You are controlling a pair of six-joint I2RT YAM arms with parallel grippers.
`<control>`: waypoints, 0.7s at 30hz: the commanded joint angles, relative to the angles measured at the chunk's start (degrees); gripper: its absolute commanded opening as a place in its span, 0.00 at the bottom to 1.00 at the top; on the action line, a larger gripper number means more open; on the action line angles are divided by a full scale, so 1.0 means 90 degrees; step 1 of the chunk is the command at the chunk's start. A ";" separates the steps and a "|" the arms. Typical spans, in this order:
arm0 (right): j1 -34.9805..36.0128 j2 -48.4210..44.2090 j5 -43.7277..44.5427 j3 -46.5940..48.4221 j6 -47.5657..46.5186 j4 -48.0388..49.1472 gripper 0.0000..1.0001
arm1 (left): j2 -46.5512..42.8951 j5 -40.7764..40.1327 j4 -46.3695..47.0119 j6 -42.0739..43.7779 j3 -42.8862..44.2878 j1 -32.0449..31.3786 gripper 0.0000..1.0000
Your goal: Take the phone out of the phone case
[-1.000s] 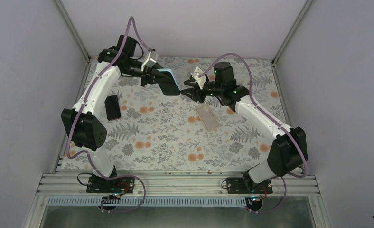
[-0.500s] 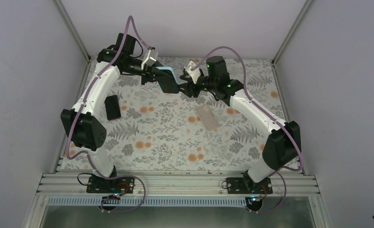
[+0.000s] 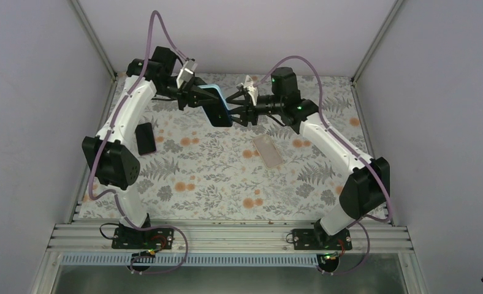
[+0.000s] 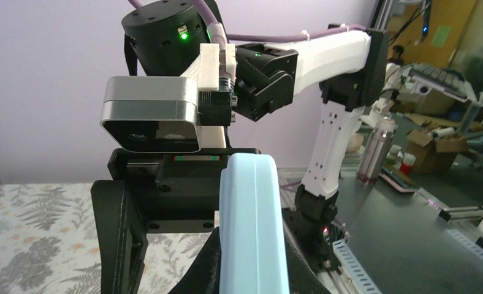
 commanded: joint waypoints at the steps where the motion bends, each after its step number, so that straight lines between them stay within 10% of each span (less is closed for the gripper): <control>1: 0.0556 -0.0345 -0.1153 0.0773 0.0360 0.1129 0.63 | 0.0475 0.1147 -0.0297 0.0671 0.0113 -0.0284 0.02; 8: 0.0632 -0.0009 -0.1411 0.1127 0.0530 0.0721 0.24 | 0.0506 0.0417 -0.0287 0.0618 0.0591 -0.0251 0.03; 14: 0.0240 -0.0632 -0.1204 0.0140 0.0318 0.0395 0.03 | 0.0171 -0.0505 -0.0103 0.0373 0.1034 0.0188 0.70; 21: -0.1121 -0.1172 -0.1488 -0.0401 -0.0169 -0.0426 0.03 | -0.1548 -0.3521 0.3769 -0.1966 -0.0682 0.0273 0.94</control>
